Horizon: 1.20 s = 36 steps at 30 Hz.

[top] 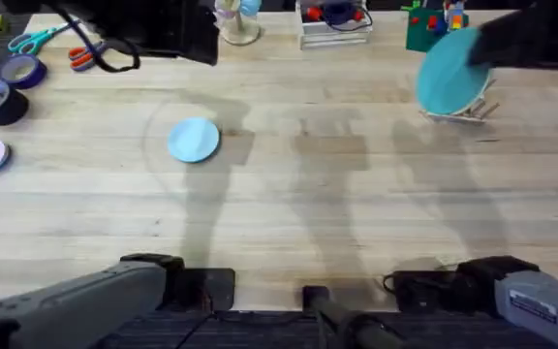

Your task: Pick up the plates from the table one by one and place each into a slot on the dish rack.

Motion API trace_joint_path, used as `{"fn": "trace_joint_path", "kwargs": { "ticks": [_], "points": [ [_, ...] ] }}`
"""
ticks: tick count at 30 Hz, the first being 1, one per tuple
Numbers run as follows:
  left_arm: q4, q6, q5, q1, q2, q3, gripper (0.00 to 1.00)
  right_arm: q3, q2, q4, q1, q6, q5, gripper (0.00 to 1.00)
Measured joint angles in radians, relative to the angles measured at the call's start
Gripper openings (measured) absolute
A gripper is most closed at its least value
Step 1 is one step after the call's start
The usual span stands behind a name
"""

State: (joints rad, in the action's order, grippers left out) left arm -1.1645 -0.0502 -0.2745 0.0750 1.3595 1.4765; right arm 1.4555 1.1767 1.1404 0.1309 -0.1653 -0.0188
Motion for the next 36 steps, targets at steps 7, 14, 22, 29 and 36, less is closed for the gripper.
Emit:
{"fn": "trace_joint_path", "kwargs": {
  "ticks": [7,14,22,29,36],
  "points": [
    [0.0,-0.003,0.092,0.0,-0.059,0.0,0.041,0.0,-0.111,0.076,-0.077,0.003,-0.105,0.028],
    [-0.003,-0.003,0.152,0.0,-0.09,0.0,0.072,0.0,-0.139,0.102,-0.124,0.001,-0.182,0.028],
    [-0.033,-0.01,0.168,0.0,-0.093,0.0,0.987,0.0,-0.139,0.102,-0.136,0.002,-0.221,0.028],
    [-0.089,-0.011,0.168,0.0,-0.093,0.0,0.994,0.0,-0.139,0.102,-0.136,0.002,-0.225,0.028],
    [-0.119,-0.011,0.168,0.0,-0.093,0.0,0.993,0.0,-0.139,0.103,-0.136,0.002,-0.253,0.028]
  ]
}}
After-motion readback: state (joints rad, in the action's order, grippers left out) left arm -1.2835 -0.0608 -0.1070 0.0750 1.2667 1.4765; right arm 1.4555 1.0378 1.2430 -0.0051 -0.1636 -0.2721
